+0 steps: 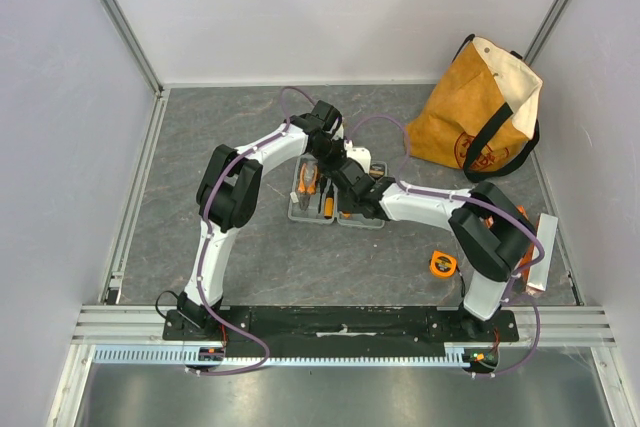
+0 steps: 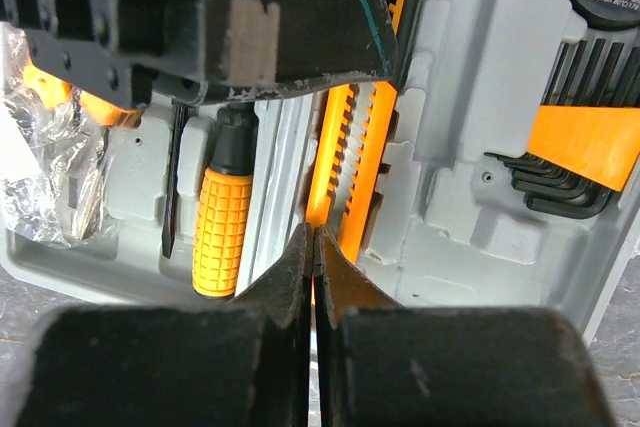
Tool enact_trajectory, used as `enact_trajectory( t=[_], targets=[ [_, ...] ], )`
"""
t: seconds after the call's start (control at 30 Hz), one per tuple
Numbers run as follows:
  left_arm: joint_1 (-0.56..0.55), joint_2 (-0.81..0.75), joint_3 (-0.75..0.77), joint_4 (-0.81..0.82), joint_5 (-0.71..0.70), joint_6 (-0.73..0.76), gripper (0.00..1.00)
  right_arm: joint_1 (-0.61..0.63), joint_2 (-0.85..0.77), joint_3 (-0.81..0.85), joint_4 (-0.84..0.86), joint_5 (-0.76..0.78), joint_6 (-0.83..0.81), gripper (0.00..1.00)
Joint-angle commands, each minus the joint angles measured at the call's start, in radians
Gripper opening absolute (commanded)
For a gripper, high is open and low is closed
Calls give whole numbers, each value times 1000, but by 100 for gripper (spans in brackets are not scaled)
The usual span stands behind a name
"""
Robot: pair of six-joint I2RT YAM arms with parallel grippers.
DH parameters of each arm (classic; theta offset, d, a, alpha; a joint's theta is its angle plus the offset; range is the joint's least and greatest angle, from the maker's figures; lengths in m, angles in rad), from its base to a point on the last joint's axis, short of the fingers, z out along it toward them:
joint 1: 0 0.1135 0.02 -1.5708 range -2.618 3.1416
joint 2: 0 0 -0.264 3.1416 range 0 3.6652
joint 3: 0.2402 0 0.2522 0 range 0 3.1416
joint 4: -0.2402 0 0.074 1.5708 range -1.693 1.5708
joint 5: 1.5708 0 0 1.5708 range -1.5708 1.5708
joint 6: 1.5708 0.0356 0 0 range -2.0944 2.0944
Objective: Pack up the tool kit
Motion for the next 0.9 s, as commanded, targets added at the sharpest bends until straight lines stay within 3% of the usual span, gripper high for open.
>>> enact_trajectory(
  t=[0.0, 0.27, 0.57, 0.87],
  targets=[
    [-6, 3, -5, -33, -49, 55, 2, 9, 59, -109, -173, -108, 5, 0],
    [-4, -24, -2, -31, -47, 48, 2, -17, 44, -98, -144, -117, -7, 0],
    [-4, -89, 90, -36, -67, 37, 12, -19, -13, 115, -119, -45, 48, 1],
    [17, -141, 191, -80, -87, 37, 23, -40, -157, 153, -173, 54, 51, 11]
  ],
)
